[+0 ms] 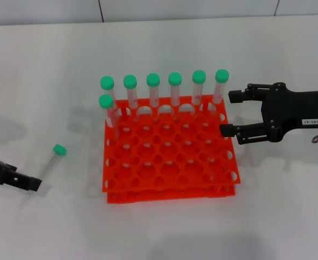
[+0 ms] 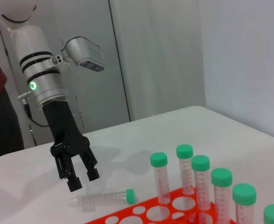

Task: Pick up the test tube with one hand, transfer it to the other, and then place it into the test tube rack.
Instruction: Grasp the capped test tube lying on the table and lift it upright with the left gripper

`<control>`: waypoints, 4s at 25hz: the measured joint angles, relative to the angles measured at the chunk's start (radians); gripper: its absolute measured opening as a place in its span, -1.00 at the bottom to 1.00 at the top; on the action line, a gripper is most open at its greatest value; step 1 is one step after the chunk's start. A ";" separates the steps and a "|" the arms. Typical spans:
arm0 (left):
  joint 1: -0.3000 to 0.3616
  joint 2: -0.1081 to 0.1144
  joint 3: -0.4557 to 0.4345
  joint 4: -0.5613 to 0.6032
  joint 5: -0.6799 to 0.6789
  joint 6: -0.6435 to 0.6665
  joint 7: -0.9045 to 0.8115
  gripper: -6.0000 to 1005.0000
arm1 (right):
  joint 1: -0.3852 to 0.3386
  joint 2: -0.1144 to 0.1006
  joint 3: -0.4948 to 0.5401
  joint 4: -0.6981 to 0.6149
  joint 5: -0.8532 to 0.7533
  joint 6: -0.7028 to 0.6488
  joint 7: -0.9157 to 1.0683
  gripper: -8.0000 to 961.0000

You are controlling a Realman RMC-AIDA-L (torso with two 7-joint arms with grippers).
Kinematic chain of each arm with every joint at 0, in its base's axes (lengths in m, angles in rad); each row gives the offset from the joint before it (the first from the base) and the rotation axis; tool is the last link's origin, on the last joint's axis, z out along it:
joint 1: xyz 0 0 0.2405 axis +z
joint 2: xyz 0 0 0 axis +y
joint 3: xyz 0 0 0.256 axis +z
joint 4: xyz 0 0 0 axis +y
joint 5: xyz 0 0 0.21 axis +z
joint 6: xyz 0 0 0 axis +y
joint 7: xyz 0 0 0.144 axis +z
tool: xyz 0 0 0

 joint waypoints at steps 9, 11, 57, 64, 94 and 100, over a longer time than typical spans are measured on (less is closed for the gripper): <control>-0.016 -0.004 0.019 -0.048 0.002 -0.028 0.015 0.52 | 0.000 0.000 -0.001 0.001 0.000 0.000 0.000 0.70; -0.017 -0.004 0.023 -0.053 0.002 -0.031 0.016 0.51 | 0.000 0.000 -0.001 0.001 0.000 0.000 0.000 0.70; -0.045 0.004 0.049 -0.091 0.052 -0.035 0.023 0.11 | -0.003 0.000 -0.012 0.017 0.016 0.001 -0.018 0.67; -0.047 0.003 0.059 -0.095 0.057 -0.037 0.023 -0.07 | -0.003 0.000 -0.013 0.022 0.027 0.001 -0.027 0.66; -0.069 0.005 0.057 -0.136 0.101 -0.063 0.016 -0.22 | -0.003 0.000 -0.014 0.024 0.027 0.001 -0.028 0.64; -0.072 0.004 0.059 -0.144 0.104 -0.068 0.016 -0.24 | -0.002 0.000 -0.014 0.024 0.027 0.001 -0.029 0.64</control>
